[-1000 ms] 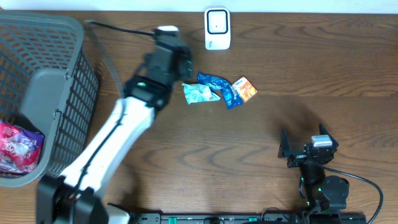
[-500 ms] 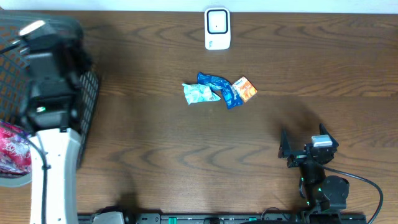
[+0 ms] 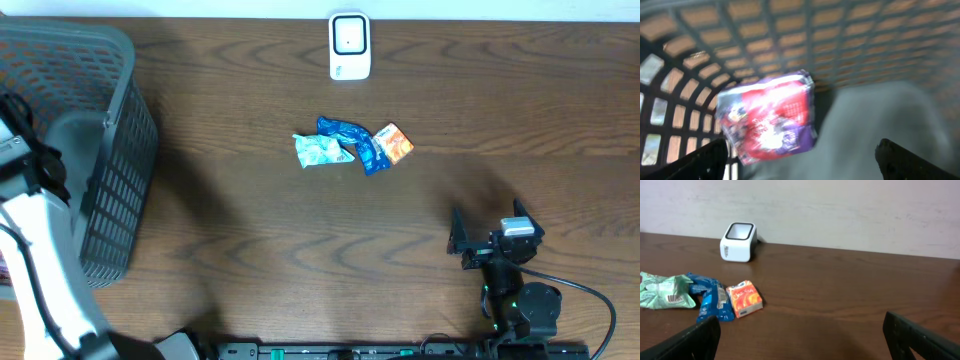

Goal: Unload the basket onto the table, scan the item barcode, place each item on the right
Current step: 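Reach the left gripper into the basket and grasp the red-purple pack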

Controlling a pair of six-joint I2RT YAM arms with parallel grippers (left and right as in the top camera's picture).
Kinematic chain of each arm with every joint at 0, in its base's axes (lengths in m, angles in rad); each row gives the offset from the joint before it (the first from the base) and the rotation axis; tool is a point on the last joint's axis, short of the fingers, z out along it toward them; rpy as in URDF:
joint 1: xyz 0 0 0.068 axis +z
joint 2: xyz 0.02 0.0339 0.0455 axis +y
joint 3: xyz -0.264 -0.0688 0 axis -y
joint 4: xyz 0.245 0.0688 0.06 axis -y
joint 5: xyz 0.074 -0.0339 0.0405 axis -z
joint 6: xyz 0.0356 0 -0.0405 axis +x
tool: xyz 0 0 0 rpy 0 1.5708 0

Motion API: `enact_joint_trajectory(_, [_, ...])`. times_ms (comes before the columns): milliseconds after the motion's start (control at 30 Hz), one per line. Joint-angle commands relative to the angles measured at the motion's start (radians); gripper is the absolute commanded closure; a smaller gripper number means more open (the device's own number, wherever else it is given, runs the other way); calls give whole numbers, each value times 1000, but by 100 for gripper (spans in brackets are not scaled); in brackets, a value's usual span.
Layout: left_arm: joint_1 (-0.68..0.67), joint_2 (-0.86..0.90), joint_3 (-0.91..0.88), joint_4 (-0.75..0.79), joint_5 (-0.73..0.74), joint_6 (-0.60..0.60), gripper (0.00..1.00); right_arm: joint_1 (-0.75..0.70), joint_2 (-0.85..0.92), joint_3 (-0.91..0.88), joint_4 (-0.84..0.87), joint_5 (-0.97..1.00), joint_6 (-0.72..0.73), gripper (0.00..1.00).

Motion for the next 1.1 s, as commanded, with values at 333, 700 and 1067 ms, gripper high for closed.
enact_joint_trajectory(333, [74, 245, 8, -17, -26, -130, 4, 6, -5, -2, -4, 1, -12, 1])
enact_joint_trajectory(700, [74, 359, 8, 94, -27, -133, 4, 6, -5, -2, -4, 1, -12, 1])
enact_joint_trajectory(1067, [74, 394, 8, 109, -164, -143, 10, 6, -5, -2, -5, 1, -12, 1])
